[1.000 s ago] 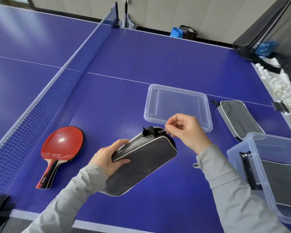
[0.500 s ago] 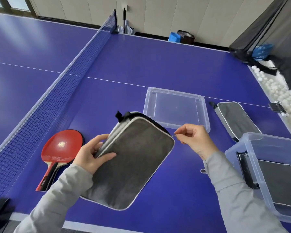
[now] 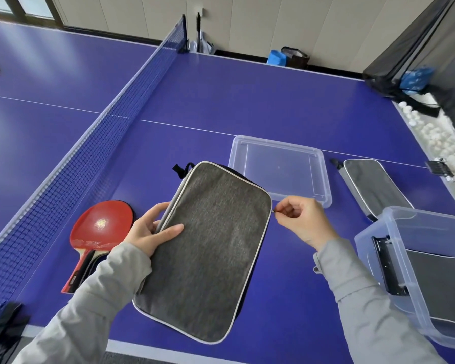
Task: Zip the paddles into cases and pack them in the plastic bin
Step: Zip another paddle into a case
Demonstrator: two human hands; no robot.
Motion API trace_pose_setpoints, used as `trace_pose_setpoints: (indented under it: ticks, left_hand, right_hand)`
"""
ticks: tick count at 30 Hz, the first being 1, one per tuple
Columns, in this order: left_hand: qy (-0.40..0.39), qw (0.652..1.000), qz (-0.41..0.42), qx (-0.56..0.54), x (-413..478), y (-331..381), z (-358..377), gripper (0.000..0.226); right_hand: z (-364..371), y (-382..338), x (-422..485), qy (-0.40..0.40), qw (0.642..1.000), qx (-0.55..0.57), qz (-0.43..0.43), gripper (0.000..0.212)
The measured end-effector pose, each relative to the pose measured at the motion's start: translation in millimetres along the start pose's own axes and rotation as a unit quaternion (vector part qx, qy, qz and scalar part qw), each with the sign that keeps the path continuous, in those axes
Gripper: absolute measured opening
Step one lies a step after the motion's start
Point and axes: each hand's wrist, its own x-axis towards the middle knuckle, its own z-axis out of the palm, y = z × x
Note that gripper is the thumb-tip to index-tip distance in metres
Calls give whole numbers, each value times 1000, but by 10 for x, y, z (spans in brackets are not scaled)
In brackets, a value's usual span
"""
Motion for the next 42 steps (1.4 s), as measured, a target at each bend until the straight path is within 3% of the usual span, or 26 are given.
trace_pose_setpoints:
  ticks: [5,10,15,22,26,30,37,42]
  left_hand:
    - [15,1000,-10,-1,2,10,25,36]
    - [66,997,-14,-23,8,-49,93,34]
    - [153,986,-15,-62,89,-109,165,32]
    - [338,937,-25,-82,231,-142,240,42]
    - [401,907,-61,-113,252,-208,360,48]
    - [438,885,-70,-143,250,-231,534,52]
    - [459,861,-83,-203,294,-192,705,58]
    - [463,852,-102,-221,300,-190,760,60]
  right_hand:
    - [35,25,24,46,995,-65,-52,12]
    - [115,80,-111,119,960,-184,-172,8]
    - [308,145,-404,105,961,-157,-200,13]
    - [538,213,-763,131,975,-92,-157,15]
    - [708,177,-884,152,981,-31,-115,15]
    - [865,121,-989,156,983,23,-93,14]
    - [1224,-65,-1188,90,986,129,-50,28]
    - [1333,-137,-1173,84,984,149,-52,13]
